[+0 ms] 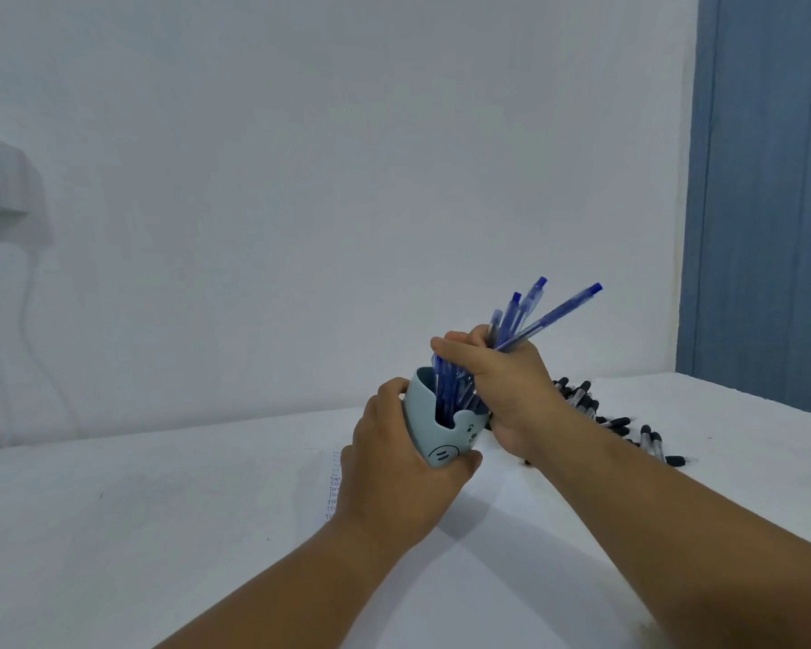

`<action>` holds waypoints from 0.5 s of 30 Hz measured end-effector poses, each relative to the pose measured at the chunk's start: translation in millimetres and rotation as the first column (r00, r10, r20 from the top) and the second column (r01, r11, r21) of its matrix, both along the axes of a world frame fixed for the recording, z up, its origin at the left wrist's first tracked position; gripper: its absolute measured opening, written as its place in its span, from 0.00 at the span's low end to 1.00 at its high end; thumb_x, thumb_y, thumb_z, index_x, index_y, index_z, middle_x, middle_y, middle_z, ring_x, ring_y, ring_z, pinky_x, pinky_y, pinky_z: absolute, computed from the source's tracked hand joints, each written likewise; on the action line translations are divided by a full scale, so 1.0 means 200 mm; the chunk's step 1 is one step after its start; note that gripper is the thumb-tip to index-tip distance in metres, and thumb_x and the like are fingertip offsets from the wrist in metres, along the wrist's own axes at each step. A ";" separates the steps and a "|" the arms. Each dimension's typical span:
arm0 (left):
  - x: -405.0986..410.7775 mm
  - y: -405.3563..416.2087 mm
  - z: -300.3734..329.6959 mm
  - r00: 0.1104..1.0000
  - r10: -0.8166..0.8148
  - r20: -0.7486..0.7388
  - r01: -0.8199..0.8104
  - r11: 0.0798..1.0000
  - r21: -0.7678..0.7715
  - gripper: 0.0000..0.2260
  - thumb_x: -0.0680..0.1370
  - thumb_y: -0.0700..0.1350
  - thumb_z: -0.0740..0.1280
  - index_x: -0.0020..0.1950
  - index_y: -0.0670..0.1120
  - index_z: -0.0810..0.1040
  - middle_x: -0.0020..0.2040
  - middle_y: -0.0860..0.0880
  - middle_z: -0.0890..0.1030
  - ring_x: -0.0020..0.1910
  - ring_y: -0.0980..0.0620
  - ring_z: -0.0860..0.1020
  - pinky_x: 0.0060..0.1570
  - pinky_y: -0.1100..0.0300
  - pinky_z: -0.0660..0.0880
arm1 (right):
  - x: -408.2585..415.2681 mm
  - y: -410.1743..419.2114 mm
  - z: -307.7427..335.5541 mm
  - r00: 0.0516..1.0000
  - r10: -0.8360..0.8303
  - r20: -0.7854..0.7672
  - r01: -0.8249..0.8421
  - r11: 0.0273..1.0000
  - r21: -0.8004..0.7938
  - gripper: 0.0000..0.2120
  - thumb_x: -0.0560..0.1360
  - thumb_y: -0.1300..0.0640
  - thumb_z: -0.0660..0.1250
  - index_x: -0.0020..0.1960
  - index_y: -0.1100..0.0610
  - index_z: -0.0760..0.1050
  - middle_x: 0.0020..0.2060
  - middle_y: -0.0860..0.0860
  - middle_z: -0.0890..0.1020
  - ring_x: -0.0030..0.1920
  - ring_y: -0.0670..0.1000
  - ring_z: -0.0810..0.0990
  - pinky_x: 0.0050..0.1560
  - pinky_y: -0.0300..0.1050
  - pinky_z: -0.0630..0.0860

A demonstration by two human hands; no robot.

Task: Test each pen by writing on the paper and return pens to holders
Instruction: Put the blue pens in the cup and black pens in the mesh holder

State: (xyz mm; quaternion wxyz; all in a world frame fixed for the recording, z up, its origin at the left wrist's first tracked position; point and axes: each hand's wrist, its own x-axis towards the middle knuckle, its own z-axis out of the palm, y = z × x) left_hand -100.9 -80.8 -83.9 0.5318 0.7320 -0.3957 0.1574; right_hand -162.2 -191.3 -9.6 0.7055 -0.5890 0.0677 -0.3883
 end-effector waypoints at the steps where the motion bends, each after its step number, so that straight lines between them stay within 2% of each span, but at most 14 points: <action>1: 0.00 0.00 0.00 1.000 0.003 -0.010 -0.003 1.000 0.004 0.33 0.58 0.65 0.75 0.59 0.62 0.67 0.53 0.59 0.78 0.51 0.55 0.80 0.49 0.48 0.81 | 0.00 -0.01 0.00 0.999 0.026 -0.027 -0.027 0.999 -0.031 0.20 0.69 0.64 0.78 0.34 0.54 0.67 0.42 0.53 0.82 0.45 0.52 0.83 0.52 0.50 0.82; 3: 0.00 0.00 0.00 0.999 0.012 -0.031 -0.012 1.000 0.008 0.33 0.58 0.64 0.75 0.58 0.62 0.67 0.53 0.58 0.78 0.50 0.55 0.80 0.48 0.48 0.81 | 0.00 -0.02 0.00 0.994 0.057 -0.091 -0.068 0.990 -0.120 0.18 0.68 0.66 0.79 0.36 0.55 0.69 0.42 0.52 0.82 0.45 0.52 0.82 0.54 0.50 0.81; 5: 0.01 0.00 0.00 0.999 0.004 -0.052 -0.003 1.000 0.004 0.33 0.57 0.64 0.76 0.58 0.62 0.67 0.53 0.58 0.78 0.50 0.55 0.80 0.48 0.49 0.81 | 0.00 -0.02 -0.01 0.989 0.032 -0.147 -0.061 0.979 -0.194 0.17 0.66 0.65 0.80 0.44 0.55 0.74 0.45 0.51 0.83 0.46 0.52 0.83 0.55 0.52 0.82; 7: 0.01 0.00 0.00 0.997 -0.014 -0.073 0.013 1.000 -0.004 0.34 0.58 0.63 0.77 0.60 0.61 0.68 0.54 0.58 0.78 0.51 0.55 0.81 0.47 0.51 0.82 | 0.00 -0.01 -0.01 0.982 0.006 -0.189 -0.052 0.969 -0.240 0.25 0.65 0.64 0.82 0.56 0.53 0.74 0.51 0.50 0.82 0.50 0.53 0.83 0.56 0.52 0.82; 9: 0.00 0.00 0.00 0.995 -0.037 -0.094 0.035 0.999 -0.017 0.34 0.59 0.59 0.79 0.61 0.60 0.68 0.55 0.58 0.78 0.51 0.56 0.81 0.47 0.54 0.82 | -0.01 -0.01 -0.01 0.981 0.004 -0.192 -0.054 0.965 -0.255 0.35 0.62 0.59 0.83 0.64 0.49 0.70 0.55 0.50 0.80 0.54 0.53 0.82 0.59 0.53 0.81; 12: -0.01 0.01 0.01 0.990 -0.057 -0.129 0.055 0.998 -0.024 0.34 0.63 0.54 0.83 0.63 0.58 0.69 0.56 0.57 0.79 0.53 0.55 0.80 0.48 0.60 0.82 | -0.02 0.01 0.00 0.982 -0.016 -0.190 -0.047 0.945 -0.322 0.44 0.55 0.43 0.81 0.67 0.46 0.67 0.58 0.50 0.80 0.57 0.52 0.81 0.62 0.53 0.79; 14: -0.01 0.00 0.01 0.988 -0.051 -0.143 0.048 0.999 -0.021 0.34 0.64 0.54 0.83 0.63 0.57 0.68 0.55 0.58 0.78 0.52 0.55 0.80 0.49 0.61 0.82 | -0.03 0.02 0.00 0.981 -0.060 -0.187 -0.023 0.911 -0.412 0.42 0.55 0.39 0.78 0.66 0.45 0.68 0.57 0.49 0.79 0.57 0.50 0.81 0.58 0.48 0.80; 15: -0.01 0.01 0.02 0.987 -0.052 -0.150 0.049 0.999 -0.025 0.34 0.64 0.54 0.83 0.63 0.57 0.68 0.55 0.58 0.79 0.52 0.56 0.80 0.48 0.62 0.82 | -0.03 0.02 0.00 0.980 -0.074 -0.183 -0.016 0.896 -0.444 0.39 0.57 0.40 0.79 0.65 0.45 0.69 0.56 0.48 0.79 0.56 0.49 0.81 0.55 0.45 0.80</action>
